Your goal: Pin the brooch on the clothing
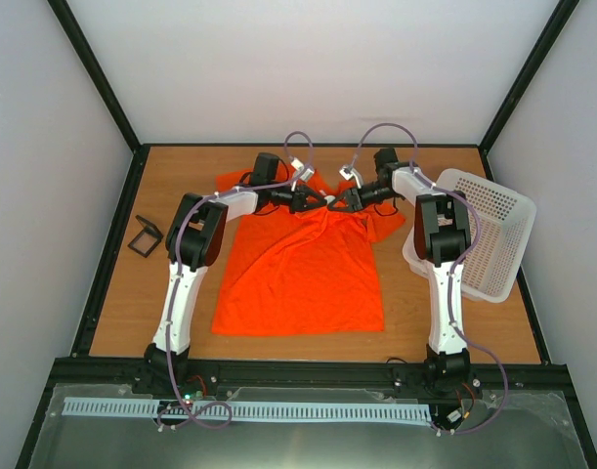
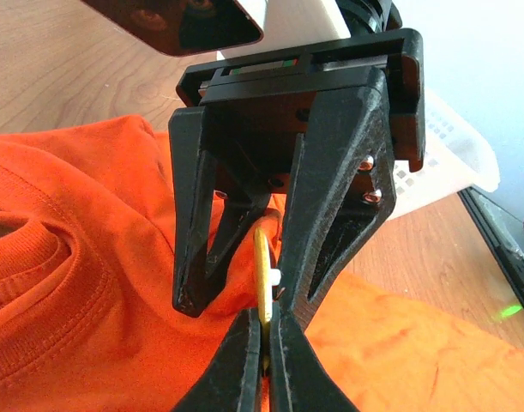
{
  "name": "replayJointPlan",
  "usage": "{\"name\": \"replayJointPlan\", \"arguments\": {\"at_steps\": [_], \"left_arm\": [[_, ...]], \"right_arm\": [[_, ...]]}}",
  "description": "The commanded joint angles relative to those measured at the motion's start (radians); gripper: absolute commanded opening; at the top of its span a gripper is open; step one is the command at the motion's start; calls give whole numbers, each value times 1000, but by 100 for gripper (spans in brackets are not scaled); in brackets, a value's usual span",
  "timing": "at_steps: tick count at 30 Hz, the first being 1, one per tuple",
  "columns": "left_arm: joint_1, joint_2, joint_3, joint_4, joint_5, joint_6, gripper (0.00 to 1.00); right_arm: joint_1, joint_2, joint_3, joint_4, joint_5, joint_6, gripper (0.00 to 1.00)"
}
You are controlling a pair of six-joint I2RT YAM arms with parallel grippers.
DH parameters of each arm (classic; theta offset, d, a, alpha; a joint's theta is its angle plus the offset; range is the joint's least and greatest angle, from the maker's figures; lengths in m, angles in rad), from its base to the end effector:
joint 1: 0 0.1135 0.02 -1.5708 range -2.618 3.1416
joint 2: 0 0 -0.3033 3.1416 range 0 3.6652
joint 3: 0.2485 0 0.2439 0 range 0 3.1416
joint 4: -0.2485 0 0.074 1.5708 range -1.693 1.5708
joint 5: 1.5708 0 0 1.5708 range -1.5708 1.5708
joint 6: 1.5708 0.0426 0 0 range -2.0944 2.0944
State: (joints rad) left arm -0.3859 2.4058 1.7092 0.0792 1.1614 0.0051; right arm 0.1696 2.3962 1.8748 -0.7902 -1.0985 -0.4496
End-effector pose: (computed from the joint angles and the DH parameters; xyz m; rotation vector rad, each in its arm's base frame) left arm 0.4845 -0.2390 0.1587 1.0467 1.8187 -1.4747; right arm 0.4881 0.1221 0.1632 -0.9090 2.2166 1.4040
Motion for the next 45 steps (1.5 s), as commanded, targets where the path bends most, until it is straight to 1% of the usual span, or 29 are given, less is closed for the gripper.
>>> {"name": "replayJointPlan", "arguments": {"at_steps": [1, 5, 16, 23, 30, 33, 36, 41, 45], "left_arm": [[-42, -77, 8, -19, 49, 74, 1], [-52, -83, 9, -37, 39, 101, 1], [-70, -126, -22, -59, 8, 173, 1], [-76, -138, -40, -59, 6, 186, 1], [-83, -155, -49, -77, 3, 222, 1], [-85, -157, -53, -80, 1, 222, 1], [-84, -161, -66, -63, 0, 206, 1], [-77, -151, -75, -24, 5, 151, 1], [-71, -147, -77, -1, 14, 129, 1]], "right_arm": [[11, 35, 45, 31, 44, 51, 38], [11, 53, 70, 7, 56, 60, 38], [9, 67, 57, 109, 104, 256, 39], [2, 39, -24, 282, 121, 434, 39], [1, 34, -45, 354, 125, 517, 38], [-1, 21, -85, 423, 122, 565, 38], [-11, -10, -148, 522, 132, 634, 38], [-20, -48, -217, 630, 140, 688, 39], [-24, -52, -226, 635, 132, 688, 39]]}}
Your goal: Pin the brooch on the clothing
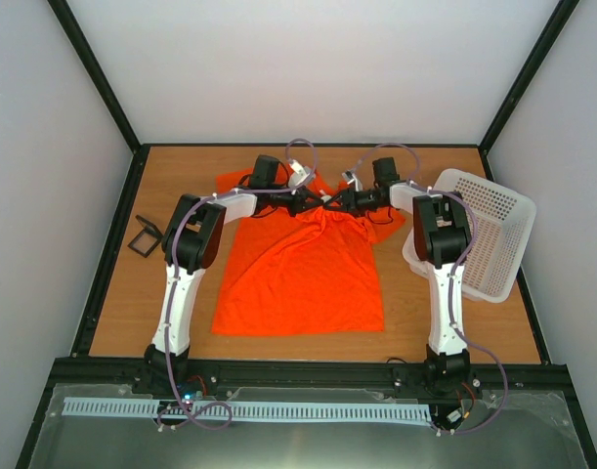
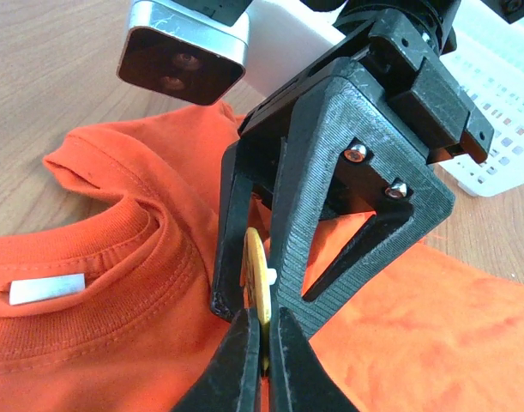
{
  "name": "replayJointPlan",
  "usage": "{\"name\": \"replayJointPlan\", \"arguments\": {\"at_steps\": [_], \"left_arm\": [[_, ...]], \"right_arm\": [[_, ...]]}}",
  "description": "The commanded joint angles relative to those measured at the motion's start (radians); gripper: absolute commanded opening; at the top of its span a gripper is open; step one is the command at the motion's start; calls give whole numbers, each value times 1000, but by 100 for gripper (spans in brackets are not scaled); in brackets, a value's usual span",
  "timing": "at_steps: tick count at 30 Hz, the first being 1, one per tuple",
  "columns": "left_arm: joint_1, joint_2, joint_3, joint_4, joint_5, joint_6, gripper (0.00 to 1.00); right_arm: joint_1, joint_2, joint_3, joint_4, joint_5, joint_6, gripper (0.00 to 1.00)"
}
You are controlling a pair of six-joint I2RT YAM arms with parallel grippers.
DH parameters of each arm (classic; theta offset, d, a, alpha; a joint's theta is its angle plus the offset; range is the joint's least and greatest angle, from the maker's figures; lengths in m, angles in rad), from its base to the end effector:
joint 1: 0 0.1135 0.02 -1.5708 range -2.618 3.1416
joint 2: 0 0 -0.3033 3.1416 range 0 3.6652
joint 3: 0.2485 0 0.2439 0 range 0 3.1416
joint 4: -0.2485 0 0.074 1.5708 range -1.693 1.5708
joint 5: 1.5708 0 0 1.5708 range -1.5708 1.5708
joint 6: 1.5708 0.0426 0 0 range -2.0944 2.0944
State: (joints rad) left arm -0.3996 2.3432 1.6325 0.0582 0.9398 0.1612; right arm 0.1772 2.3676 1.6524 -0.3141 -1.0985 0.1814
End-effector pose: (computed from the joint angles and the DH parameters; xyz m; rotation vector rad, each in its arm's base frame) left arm 0.4737 -0.2374 0.1618 1.0755 1.8509 -1.1690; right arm 0.4883 0.1260 0.1357 -0.3996 2.3823 1.5521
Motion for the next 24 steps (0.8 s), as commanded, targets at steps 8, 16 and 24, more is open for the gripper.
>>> {"name": "replayJointPlan", "arguments": {"at_steps": [8, 16, 24], "left_arm": [[-52, -79, -1, 15, 179, -29, 1], [-34, -63, 15, -7, 122, -5, 1], [-17, -62, 7, 5, 111, -14, 1]], "right_arm": [[-42, -53, -46, 199, 126, 56, 47], [-49, -85, -75, 150, 126, -17, 54], [-51, -103, -90, 121, 132, -58, 62]]}}
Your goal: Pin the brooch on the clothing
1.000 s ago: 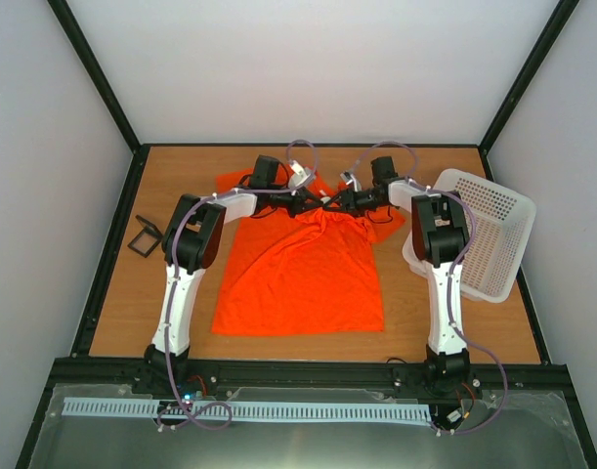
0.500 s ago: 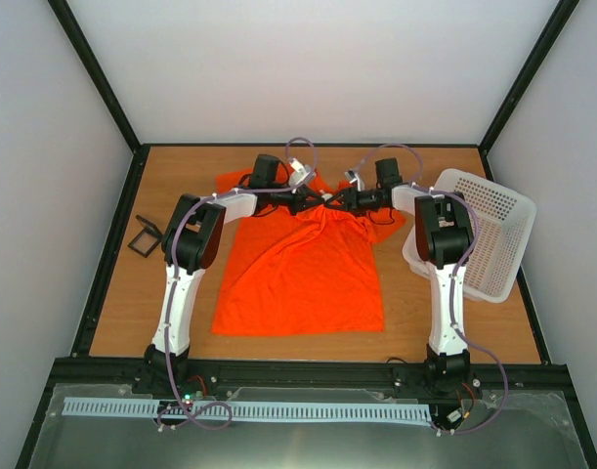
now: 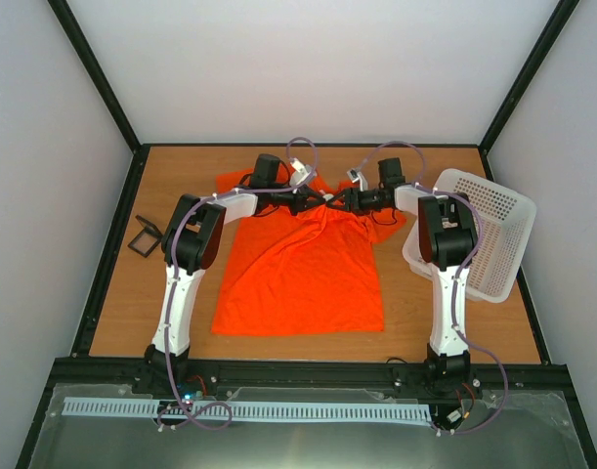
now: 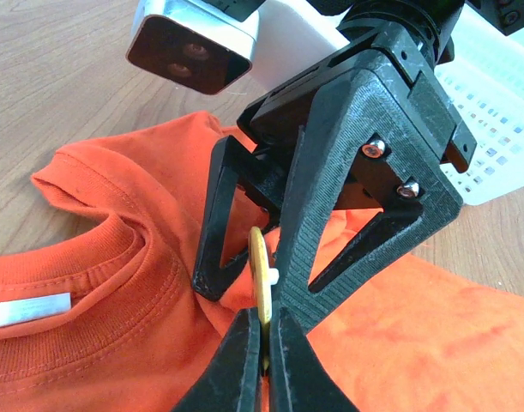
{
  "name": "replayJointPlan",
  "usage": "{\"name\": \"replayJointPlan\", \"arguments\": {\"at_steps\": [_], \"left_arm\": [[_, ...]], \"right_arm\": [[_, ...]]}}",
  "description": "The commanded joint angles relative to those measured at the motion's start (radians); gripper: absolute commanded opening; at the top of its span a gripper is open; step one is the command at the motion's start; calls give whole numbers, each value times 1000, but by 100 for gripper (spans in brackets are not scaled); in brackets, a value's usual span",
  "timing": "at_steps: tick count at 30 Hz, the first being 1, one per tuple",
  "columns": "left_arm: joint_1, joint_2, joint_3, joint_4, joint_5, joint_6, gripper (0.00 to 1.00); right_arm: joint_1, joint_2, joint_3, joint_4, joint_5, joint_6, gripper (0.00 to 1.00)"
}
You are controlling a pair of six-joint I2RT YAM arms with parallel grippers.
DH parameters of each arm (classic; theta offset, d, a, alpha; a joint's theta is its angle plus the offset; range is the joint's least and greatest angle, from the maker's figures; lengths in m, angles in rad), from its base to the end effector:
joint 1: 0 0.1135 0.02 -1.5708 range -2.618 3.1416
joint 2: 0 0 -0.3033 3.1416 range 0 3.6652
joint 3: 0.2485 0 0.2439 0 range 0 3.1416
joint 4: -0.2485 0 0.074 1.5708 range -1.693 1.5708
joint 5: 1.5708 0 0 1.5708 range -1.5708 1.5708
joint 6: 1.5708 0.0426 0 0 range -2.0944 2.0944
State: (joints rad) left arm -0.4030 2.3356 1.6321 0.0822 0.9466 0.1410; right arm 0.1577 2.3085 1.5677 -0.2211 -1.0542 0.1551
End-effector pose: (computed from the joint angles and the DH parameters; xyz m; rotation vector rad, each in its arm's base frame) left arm 0.4735 -0.2395 0.1676 1.0706 1.8298 -1.1786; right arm 0.4814 0.1140 0.1447 -0.4288 2.3279 1.4526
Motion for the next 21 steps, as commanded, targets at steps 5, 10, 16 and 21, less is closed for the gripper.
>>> {"name": "replayJointPlan", "arguments": {"at_steps": [5, 10, 16, 21], "left_arm": [[-7, -39, 21, -20, 99, 5, 1], [1, -26, 33, -31, 87, 11, 1], [1, -40, 16, -46, 40, 39, 1], [-62, -134, -99, -35, -282, 197, 1]], "right_arm": [[-32, -71, -27, -21, 79, -95, 65], [-36, -113, -70, -71, 80, -159, 67], [-42, -188, -105, -134, 104, -216, 69], [-68, -297, -126, -189, 220, -221, 99]]}}
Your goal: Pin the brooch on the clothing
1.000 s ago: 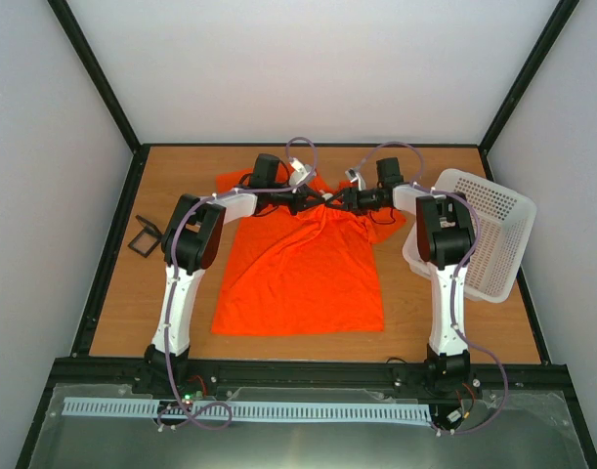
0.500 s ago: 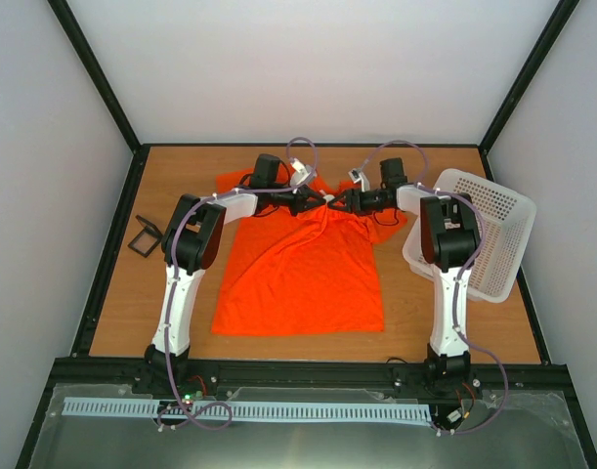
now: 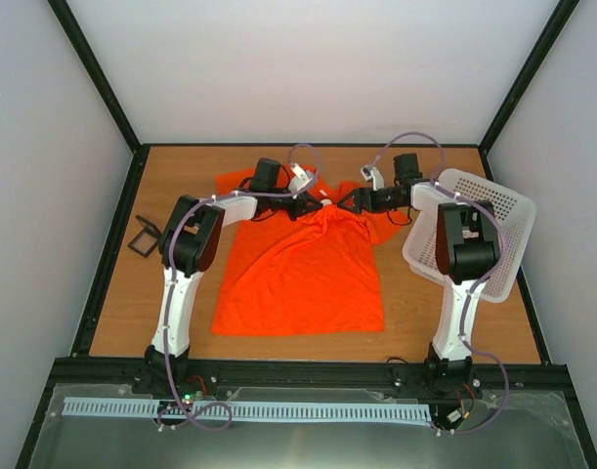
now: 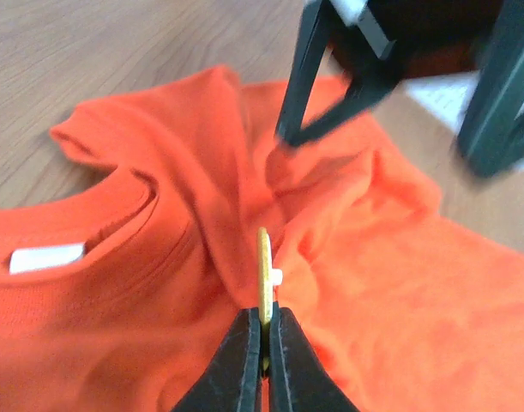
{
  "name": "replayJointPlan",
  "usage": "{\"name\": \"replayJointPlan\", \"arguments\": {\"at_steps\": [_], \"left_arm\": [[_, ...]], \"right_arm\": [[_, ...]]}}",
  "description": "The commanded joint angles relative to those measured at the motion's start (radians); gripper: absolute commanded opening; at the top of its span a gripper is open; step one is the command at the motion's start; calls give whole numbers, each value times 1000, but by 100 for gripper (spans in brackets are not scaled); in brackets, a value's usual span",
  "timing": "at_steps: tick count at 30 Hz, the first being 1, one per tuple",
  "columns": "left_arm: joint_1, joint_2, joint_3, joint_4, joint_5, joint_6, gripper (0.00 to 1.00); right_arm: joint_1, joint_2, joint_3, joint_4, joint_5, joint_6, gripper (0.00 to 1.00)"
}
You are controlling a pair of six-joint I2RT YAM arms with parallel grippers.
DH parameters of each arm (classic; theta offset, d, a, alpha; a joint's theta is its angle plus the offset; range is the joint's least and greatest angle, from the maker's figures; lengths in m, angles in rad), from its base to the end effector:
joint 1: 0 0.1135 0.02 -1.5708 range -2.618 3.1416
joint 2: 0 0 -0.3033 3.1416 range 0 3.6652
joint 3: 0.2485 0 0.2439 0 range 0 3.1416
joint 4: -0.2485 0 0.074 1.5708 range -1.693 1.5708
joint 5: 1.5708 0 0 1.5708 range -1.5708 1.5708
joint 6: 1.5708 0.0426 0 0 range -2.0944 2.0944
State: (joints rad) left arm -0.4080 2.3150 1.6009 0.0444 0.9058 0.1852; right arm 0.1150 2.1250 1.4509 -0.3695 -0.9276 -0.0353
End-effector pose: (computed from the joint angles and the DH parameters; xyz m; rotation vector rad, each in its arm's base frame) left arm 0.4659 -0.2379 0.1649 1.0873 1.8651 -1.1293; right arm 0.4449 0.0857 0.1847 -0.5019 2.3626 1.2220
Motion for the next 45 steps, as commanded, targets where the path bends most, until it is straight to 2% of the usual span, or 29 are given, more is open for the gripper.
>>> {"name": "replayJointPlan", "arguments": {"at_steps": [1, 3, 6, 9, 12, 15, 17, 20, 23, 26, 29, 36, 38, 45], "left_arm": [[-84, -127, -96, 7, -340, 204, 1], [-129, -153, -144, 10, -510, 279, 3], [-163, -213, -205, 23, -607, 298, 14], [-173, -287, -227, -15, -495, 251, 26], [-179, -338, -233, -71, -241, 162, 36], [-168, -383, -261, -111, -89, 33, 45], [-134, -432, -314, -84, -72, -59, 52], [-49, -450, -312, -102, -116, -169, 57], [13, -341, -184, -214, -202, -199, 54], [47, -171, 86, -393, -304, -219, 39], [66, -42, 272, -435, -374, -261, 30], [105, 233, 612, -501, -386, -358, 32], [130, 276, 638, -516, -402, -404, 33], [261, 314, 570, -491, -400, -527, 34]], "right_arm": [[-34, -145, -14, -34, 140, -7, 100], [-40, -169, 14, -61, 355, 67, 100], [-40, -124, 148, -188, 518, 124, 100], [-35, -52, 303, -311, 570, 161, 100], [-22, 17, 395, -394, 567, 172, 100], [-21, 98, 505, -513, 557, 191, 100], [-21, 156, 602, -622, 581, 194, 100], [-20, 182, 627, -656, 560, 198, 100], [-12, 172, 573, -611, 512, 250, 100], [-3, 157, 502, -586, 499, 281, 100], [7, 133, 443, -551, 517, 278, 100], [6, 129, 349, -498, 496, 293, 100], [-2, 137, 339, -496, 517, 300, 100], [-23, 189, 383, -507, 604, 270, 100]]}}
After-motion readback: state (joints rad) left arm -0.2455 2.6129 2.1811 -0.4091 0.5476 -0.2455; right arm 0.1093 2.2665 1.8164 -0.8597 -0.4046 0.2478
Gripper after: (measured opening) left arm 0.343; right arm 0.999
